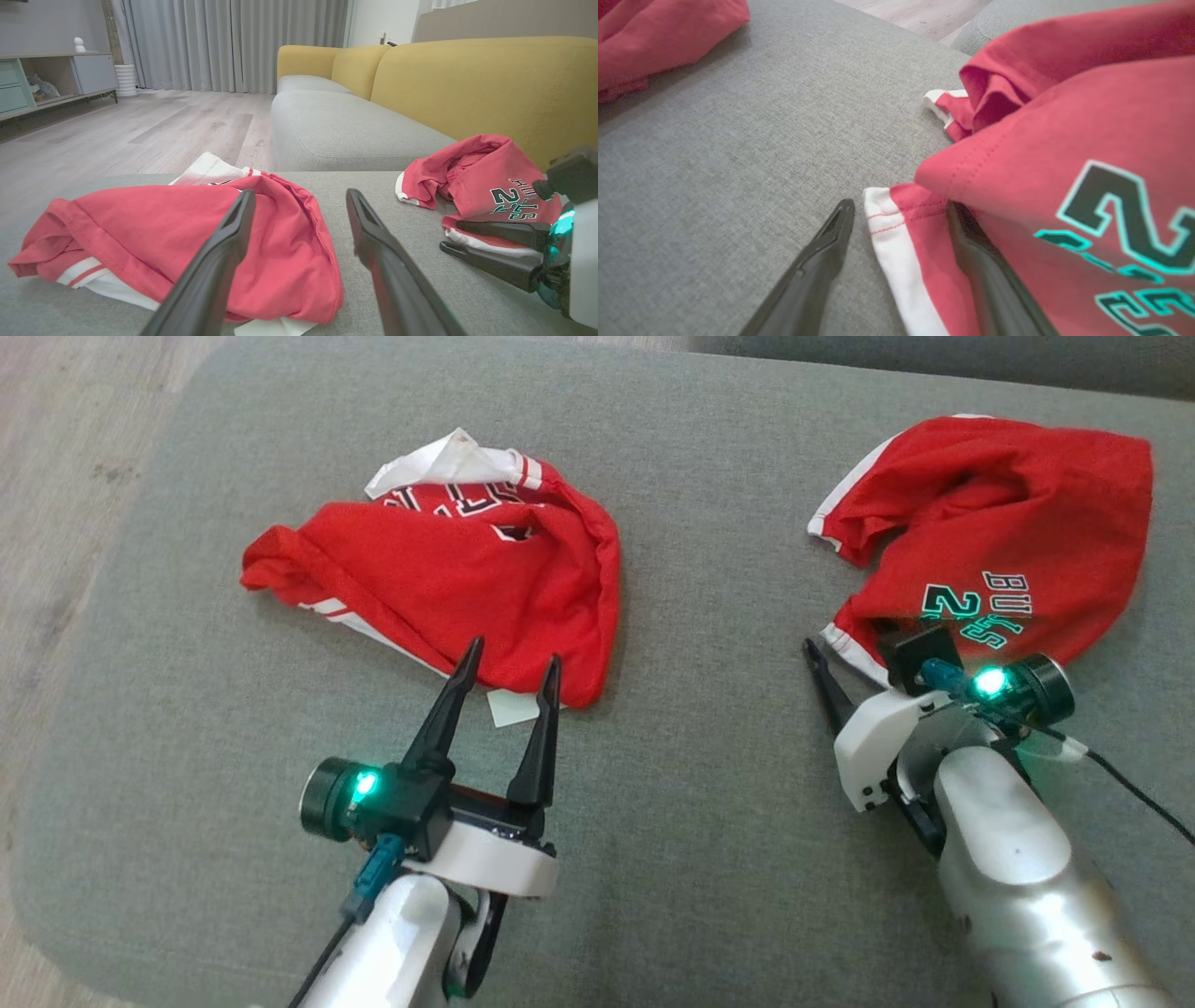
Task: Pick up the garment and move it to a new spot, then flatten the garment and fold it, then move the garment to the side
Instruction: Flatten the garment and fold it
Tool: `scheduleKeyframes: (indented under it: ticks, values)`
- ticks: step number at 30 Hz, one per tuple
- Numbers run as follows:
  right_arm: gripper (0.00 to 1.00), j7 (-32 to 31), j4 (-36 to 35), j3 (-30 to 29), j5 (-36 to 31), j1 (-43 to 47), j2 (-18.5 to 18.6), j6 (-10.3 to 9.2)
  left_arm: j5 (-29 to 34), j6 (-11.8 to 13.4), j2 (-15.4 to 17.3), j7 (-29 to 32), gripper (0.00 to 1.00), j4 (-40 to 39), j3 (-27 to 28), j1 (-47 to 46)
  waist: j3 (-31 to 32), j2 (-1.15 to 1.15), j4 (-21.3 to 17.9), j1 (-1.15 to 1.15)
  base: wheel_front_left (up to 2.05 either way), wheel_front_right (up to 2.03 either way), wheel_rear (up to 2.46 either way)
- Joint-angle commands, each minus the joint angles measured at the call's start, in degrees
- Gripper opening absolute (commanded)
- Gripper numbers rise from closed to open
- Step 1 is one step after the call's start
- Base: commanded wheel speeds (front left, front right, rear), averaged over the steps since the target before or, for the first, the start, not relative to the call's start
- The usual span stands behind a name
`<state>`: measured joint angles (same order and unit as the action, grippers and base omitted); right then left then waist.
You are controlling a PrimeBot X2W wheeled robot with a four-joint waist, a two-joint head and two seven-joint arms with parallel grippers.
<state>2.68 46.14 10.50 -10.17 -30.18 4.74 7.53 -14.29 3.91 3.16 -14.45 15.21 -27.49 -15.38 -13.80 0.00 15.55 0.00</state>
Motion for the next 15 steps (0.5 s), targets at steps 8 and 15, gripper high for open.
scheduleKeyframes:
  ticks: [8, 15]
  values:
    - [0.00, 1.86, 4.93, 1.16, 1.04, -0.57, -1.07, -0.04, 1.27, -0.50, -0.18, -0.54, 1.00, -1.82, 2.91, -1.14, 2.15, 0.00, -0.95, 0.00, 0.00, 0.00, 0.00]
    - [0.00, 7.77, 3.48, 2.01, 5.75, -2.70, -1.71, -0.04, 1.53, -0.98, -0.23, -0.54, 1.00, -1.45, 3.45, 0.72, 6.26, 0.00, -2.18, 0.00, 0.00, 0.00, 0.00]
